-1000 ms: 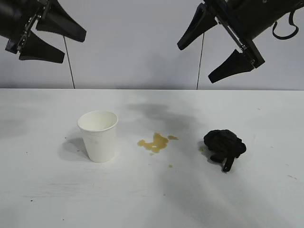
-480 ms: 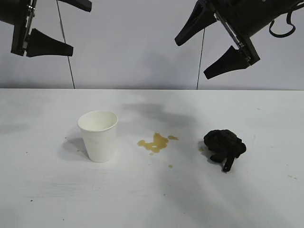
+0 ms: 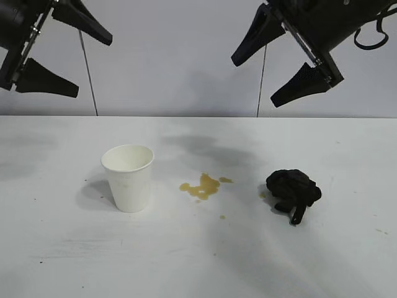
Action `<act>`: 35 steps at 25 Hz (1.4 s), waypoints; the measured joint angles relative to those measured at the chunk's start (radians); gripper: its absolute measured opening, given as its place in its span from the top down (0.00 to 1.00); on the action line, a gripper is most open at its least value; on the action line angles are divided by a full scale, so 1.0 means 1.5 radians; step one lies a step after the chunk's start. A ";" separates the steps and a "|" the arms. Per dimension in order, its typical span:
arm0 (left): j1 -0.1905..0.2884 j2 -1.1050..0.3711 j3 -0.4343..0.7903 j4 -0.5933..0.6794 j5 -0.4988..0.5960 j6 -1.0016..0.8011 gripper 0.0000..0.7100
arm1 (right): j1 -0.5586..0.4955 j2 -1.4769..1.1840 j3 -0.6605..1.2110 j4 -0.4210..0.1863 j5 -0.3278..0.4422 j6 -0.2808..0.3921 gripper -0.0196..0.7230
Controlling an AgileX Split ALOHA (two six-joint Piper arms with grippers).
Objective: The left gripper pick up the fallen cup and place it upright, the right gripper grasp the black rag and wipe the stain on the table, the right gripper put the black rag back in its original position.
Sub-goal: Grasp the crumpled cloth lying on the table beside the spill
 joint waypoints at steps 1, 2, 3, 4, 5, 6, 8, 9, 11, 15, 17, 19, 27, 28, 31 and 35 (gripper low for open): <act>0.000 0.000 0.000 0.002 0.000 -0.003 0.07 | 0.000 0.000 0.000 -0.018 0.000 0.008 0.10; 0.000 0.000 0.000 0.002 0.000 -0.004 0.07 | 0.000 0.000 0.000 -0.035 0.001 0.015 0.10; 0.000 0.000 0.000 0.002 0.000 -0.005 0.07 | 0.000 0.000 0.000 -0.051 0.001 0.024 0.10; 0.000 0.000 0.000 0.002 0.000 -0.005 0.07 | 0.000 0.000 0.000 -0.063 0.001 0.034 0.10; 0.000 0.000 0.000 0.002 0.000 -0.005 0.07 | 0.000 0.000 0.000 -0.076 0.001 0.041 0.10; 0.000 0.000 0.000 0.002 0.000 -0.006 0.07 | 0.000 0.000 0.000 -0.085 0.001 0.047 0.10; 0.000 0.000 0.000 0.002 0.000 -0.007 0.07 | 0.000 0.000 0.000 -0.092 0.001 0.052 0.10; 0.000 0.000 0.000 0.002 0.000 -0.008 0.07 | 0.001 0.000 0.000 -0.094 0.001 0.053 0.10; 0.000 0.000 0.000 0.002 0.000 -0.010 0.07 | 0.006 0.000 0.000 -0.100 0.002 0.054 0.10; 0.000 0.000 0.000 0.002 0.003 -0.011 0.07 | 0.031 0.000 0.000 -0.107 0.001 0.053 0.10; 0.000 0.000 0.000 0.002 0.003 -0.011 0.07 | 0.047 0.000 0.000 -0.110 0.001 0.050 0.10; 0.000 0.000 0.000 0.002 0.003 -0.011 0.07 | 0.059 0.000 0.000 -0.111 -0.008 0.050 0.10; 0.000 0.000 0.000 0.002 0.012 -0.012 0.07 | 0.070 0.000 0.000 -0.102 -0.018 0.040 0.10; 0.000 0.000 0.000 0.002 0.012 -0.012 0.07 | 0.070 0.000 0.000 -0.102 -0.018 0.040 0.10; 0.000 0.000 0.000 0.003 0.012 -0.012 0.07 | 0.070 0.000 0.000 -0.102 -0.018 0.042 0.11; 0.000 0.000 0.000 0.003 0.012 -0.012 0.07 | 0.070 0.000 0.000 -0.121 -0.004 0.054 0.11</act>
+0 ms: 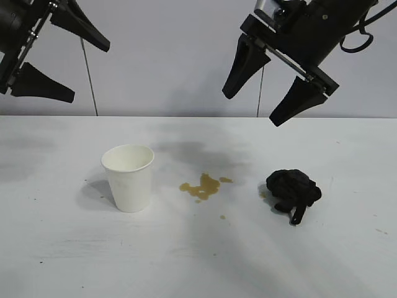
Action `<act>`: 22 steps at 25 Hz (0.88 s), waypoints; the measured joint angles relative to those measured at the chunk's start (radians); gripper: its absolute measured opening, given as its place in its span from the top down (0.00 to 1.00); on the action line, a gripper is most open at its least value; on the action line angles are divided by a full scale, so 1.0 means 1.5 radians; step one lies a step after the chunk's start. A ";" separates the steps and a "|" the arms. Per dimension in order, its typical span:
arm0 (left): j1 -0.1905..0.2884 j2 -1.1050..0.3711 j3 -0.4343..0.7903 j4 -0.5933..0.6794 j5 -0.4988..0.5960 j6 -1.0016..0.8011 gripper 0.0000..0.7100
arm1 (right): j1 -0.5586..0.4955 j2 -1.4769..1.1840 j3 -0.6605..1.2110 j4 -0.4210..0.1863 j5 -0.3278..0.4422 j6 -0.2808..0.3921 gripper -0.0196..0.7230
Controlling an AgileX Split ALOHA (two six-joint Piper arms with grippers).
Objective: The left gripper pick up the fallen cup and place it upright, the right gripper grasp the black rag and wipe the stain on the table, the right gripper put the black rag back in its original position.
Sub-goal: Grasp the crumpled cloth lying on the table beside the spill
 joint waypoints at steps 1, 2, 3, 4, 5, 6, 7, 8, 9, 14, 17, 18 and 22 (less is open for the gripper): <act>0.000 0.000 0.000 0.000 0.001 0.000 0.07 | 0.000 0.000 0.000 -0.014 0.005 0.005 0.11; 0.000 0.000 0.000 0.000 0.001 0.000 0.07 | 0.000 0.000 0.000 -0.033 0.006 0.012 0.11; 0.000 0.000 0.000 0.000 0.001 0.000 0.07 | 0.000 0.000 0.000 -0.054 0.006 0.016 0.11; 0.000 0.000 0.000 0.000 0.001 0.000 0.07 | 0.000 0.001 0.000 -0.074 0.006 0.018 0.11; 0.000 0.000 0.000 0.000 0.002 0.000 0.07 | 0.000 0.002 0.000 -0.087 0.006 0.021 0.11; 0.000 0.000 0.000 0.000 0.003 0.000 0.07 | 0.000 0.004 0.000 -0.100 0.006 0.023 0.11; 0.000 0.000 0.000 0.000 0.006 0.000 0.07 | 0.001 0.009 0.000 -0.111 0.006 0.028 0.11; 0.000 0.000 0.000 0.000 0.008 0.000 0.07 | 0.003 0.013 0.000 -0.123 0.006 0.033 0.11; 0.000 0.000 0.000 0.000 0.008 0.000 0.07 | 0.008 0.019 0.000 -0.140 0.006 0.038 0.11; 0.000 0.000 0.000 0.001 0.010 0.000 0.07 | 0.043 0.044 0.000 -0.229 -0.004 0.055 0.11; 0.000 0.000 0.000 0.001 0.011 0.000 0.07 | 0.046 0.057 0.000 -0.238 -0.012 0.057 0.11; 0.000 0.000 0.000 0.001 0.011 0.000 0.07 | 0.046 0.063 0.000 -0.244 -0.013 0.062 0.11; 0.000 0.000 0.000 0.001 0.011 0.000 0.07 | 0.046 0.084 0.000 -0.280 -0.028 0.086 0.12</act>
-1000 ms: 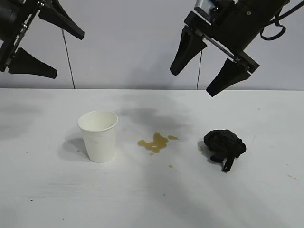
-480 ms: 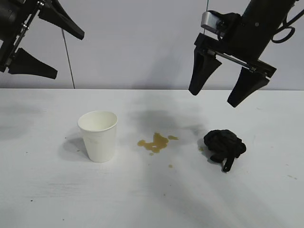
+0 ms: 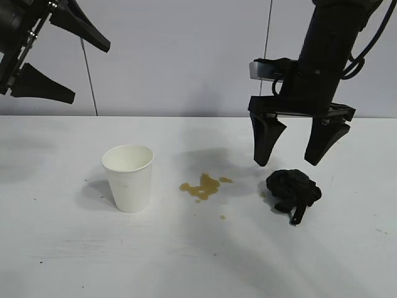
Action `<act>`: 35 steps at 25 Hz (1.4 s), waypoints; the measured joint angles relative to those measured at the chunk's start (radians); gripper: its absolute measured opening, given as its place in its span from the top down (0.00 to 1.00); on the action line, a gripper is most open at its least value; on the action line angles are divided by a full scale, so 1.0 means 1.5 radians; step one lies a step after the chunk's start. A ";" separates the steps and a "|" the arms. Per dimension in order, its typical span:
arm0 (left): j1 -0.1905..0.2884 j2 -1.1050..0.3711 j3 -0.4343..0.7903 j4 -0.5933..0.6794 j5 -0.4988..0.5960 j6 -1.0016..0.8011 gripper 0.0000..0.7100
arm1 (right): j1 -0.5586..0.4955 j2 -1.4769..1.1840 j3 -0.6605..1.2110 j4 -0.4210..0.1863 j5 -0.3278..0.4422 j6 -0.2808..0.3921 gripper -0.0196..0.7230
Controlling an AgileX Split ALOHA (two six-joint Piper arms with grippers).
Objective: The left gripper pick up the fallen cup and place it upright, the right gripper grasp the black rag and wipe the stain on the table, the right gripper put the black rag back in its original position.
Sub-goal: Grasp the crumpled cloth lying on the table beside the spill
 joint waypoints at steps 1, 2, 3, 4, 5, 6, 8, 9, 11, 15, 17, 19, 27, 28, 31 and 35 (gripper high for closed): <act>0.000 0.000 0.000 0.000 0.000 0.000 0.07 | 0.000 0.006 0.000 -0.005 -0.002 0.003 0.14; 0.000 0.000 0.000 0.000 0.000 0.000 0.07 | 0.000 0.011 0.000 -0.008 -0.002 0.004 0.17; 0.000 0.000 0.000 0.000 0.000 0.000 0.07 | 0.000 0.016 0.000 -0.011 -0.004 0.004 0.19; 0.000 0.000 0.000 0.000 0.000 0.000 0.07 | 0.000 0.021 0.000 -0.011 -0.007 0.006 0.21; 0.000 0.000 0.000 0.000 0.000 0.000 0.07 | 0.000 0.025 0.000 -0.012 -0.010 0.006 0.22; 0.000 0.000 0.000 0.000 0.000 0.000 0.07 | 0.000 0.028 0.000 -0.013 -0.013 0.007 0.23; 0.000 0.000 0.000 0.001 0.000 0.000 0.07 | 0.000 0.030 0.000 -0.017 -0.016 0.013 0.23; 0.000 0.000 0.000 0.001 0.000 0.000 0.07 | 0.000 0.031 0.000 -0.025 -0.018 0.017 0.24; 0.000 0.000 0.000 0.001 0.000 0.000 0.07 | 0.000 0.033 0.000 -0.040 -0.020 0.025 0.24; 0.000 0.000 0.000 0.001 0.000 0.000 0.07 | 0.000 0.037 0.000 -0.060 -0.021 0.043 0.24; 0.000 0.000 0.000 0.001 0.000 0.000 0.07 | 0.000 0.042 0.000 -0.064 -0.021 0.055 0.28; 0.000 0.000 0.000 0.001 0.000 0.000 0.07 | 0.000 0.047 0.000 -0.064 -0.021 0.062 0.34; 0.000 0.000 0.000 0.001 0.003 -0.001 0.07 | 0.000 0.049 0.000 -0.064 -0.031 0.069 0.41; 0.000 0.000 0.000 0.001 0.003 -0.001 0.07 | 0.000 0.049 0.000 -0.064 -0.032 0.069 0.41; 0.000 0.000 0.000 0.001 0.003 -0.001 0.07 | 0.000 0.049 0.000 -0.064 -0.032 0.070 0.41; 0.000 0.000 0.000 0.001 0.005 -0.001 0.07 | 0.000 0.049 0.000 -0.064 -0.032 0.071 0.47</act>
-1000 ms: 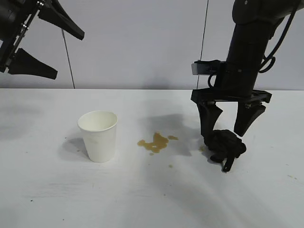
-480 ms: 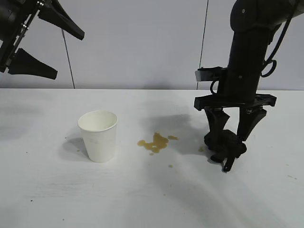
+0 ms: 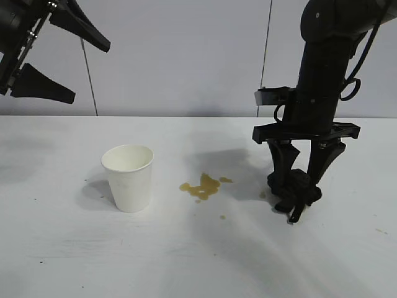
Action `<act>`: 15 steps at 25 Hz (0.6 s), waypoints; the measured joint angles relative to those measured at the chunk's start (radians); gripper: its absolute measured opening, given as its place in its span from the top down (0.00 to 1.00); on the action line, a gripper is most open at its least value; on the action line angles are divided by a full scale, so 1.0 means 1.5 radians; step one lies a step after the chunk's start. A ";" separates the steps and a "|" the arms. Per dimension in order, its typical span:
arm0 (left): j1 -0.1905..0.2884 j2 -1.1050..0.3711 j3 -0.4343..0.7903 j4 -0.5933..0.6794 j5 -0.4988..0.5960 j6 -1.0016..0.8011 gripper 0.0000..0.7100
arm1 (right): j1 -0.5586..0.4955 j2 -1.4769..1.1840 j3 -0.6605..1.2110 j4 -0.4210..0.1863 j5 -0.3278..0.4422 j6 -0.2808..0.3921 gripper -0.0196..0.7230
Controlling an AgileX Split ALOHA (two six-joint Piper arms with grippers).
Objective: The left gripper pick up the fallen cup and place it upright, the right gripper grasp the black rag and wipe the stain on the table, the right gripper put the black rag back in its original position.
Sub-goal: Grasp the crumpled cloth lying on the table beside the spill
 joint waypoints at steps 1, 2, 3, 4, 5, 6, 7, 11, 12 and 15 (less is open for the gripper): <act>0.000 0.000 0.000 0.000 0.000 0.000 0.07 | 0.000 0.000 0.000 0.000 0.000 0.000 0.49; 0.000 0.000 0.000 0.000 0.000 0.000 0.07 | 0.000 0.000 0.000 0.000 0.000 0.000 0.50; 0.000 0.000 0.000 0.000 0.000 -0.001 0.07 | 0.000 0.000 0.000 0.000 0.000 0.000 0.52; 0.000 0.000 0.000 0.000 0.000 -0.001 0.07 | 0.000 0.001 0.000 0.000 0.001 0.002 0.53; 0.000 0.000 0.000 0.000 0.000 -0.001 0.07 | 0.000 0.001 0.000 0.000 0.001 0.002 0.53; 0.000 0.000 0.000 0.000 0.000 -0.001 0.07 | 0.000 0.003 0.000 0.000 0.003 0.003 0.54; 0.000 0.000 0.000 0.000 0.000 -0.001 0.07 | 0.000 0.006 0.000 0.000 0.005 0.003 0.54; 0.000 0.000 0.000 0.000 0.003 -0.001 0.07 | 0.000 0.018 0.000 0.000 0.011 0.005 0.70; 0.000 0.000 0.000 0.000 0.004 -0.001 0.07 | 0.000 0.018 0.000 0.000 0.011 0.005 0.78; 0.000 0.000 0.000 0.000 0.005 -0.001 0.07 | 0.000 0.017 -0.001 0.000 0.011 0.005 0.81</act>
